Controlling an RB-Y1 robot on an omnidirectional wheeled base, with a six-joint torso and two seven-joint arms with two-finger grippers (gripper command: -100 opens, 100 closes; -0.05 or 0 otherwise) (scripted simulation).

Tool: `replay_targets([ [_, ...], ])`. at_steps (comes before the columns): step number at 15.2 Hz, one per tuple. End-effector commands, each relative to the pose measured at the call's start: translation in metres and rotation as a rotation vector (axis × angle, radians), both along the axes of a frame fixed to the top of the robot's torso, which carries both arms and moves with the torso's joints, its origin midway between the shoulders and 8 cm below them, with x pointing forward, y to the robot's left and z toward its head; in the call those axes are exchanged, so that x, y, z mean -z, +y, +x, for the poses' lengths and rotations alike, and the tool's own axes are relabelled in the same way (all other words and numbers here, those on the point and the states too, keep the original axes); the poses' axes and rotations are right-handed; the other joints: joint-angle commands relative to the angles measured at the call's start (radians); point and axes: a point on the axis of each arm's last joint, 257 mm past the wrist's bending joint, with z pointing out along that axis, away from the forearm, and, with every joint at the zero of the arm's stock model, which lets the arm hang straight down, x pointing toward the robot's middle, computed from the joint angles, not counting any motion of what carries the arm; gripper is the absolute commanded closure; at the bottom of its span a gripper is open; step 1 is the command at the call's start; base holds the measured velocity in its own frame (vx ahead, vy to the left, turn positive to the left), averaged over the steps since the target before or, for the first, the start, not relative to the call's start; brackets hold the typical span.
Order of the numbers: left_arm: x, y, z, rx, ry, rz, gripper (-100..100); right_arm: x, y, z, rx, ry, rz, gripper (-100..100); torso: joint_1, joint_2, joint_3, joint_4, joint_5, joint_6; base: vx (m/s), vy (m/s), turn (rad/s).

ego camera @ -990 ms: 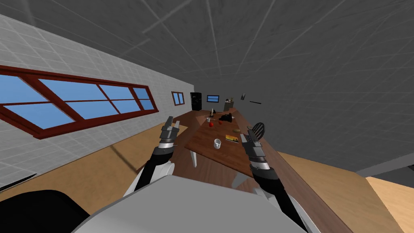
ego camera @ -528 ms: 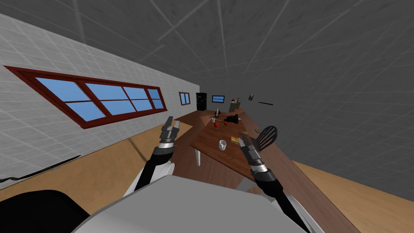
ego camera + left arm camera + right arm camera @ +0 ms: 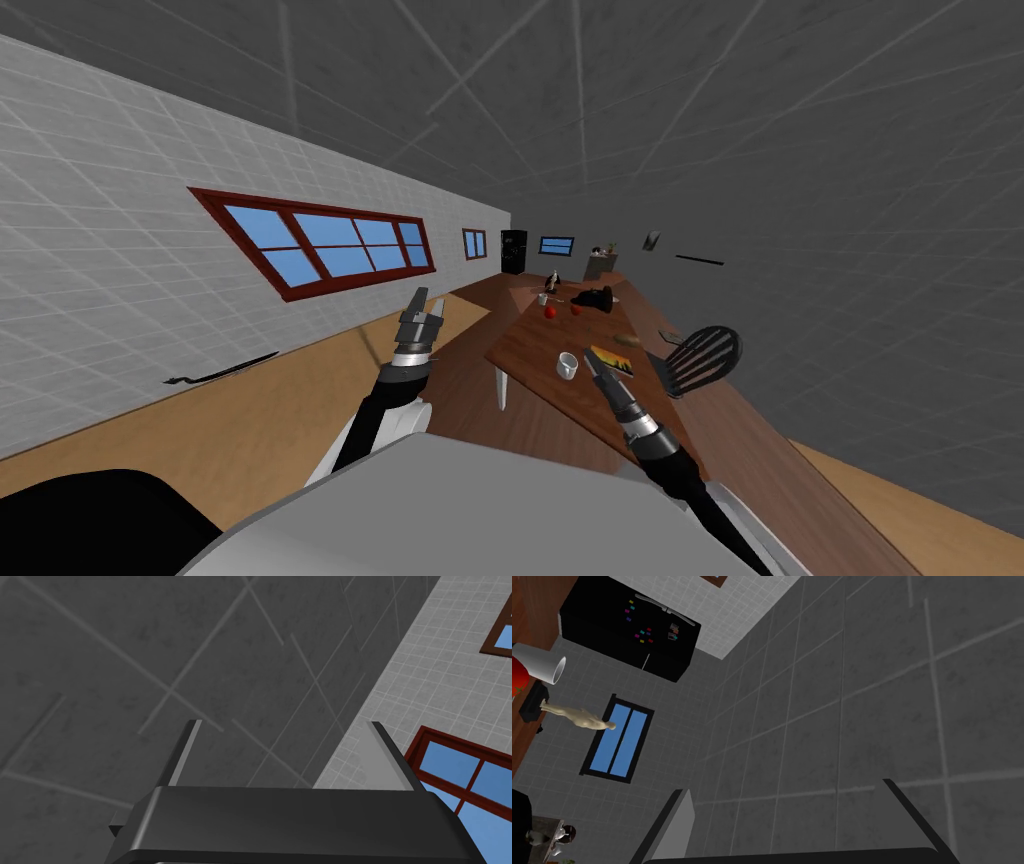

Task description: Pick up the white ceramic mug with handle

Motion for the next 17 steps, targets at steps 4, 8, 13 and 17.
replay_targets([
  [4,0.0,0.0,0.0,0.0,0.0,0.0,0,0.031,-0.003,-0.004,-0.036,0.048,-0.125,-100,0.0,0.0,0.0,0.0,0.0,0.0,0.009,0.039,0.185],
  [8,0.0,0.0,0.0,0.0,0.0,0.0,0,0.077,-0.014,-0.011,-0.068,0.115,-0.274,-100,0.0,0.0,0.0,0.0,0.0,0.001,0.015,0.042,0.219],
  [13,0.0,0.0,0.0,0.0,0.0,0.0,0,0.103,-0.028,-0.019,-0.109,0.156,-0.399,-100,0.0,-0.001,-0.001,0.0,0.0,0.0,0.02,0.039,0.227],
  [17,0.0,0.0,0.0,0.0,0.0,0.0,0,0.127,-0.043,-0.027,-0.138,0.193,-0.501,-100,0.0,0.0,0.0,0.0,0.0,0.0,0.013,0.027,0.18],
])
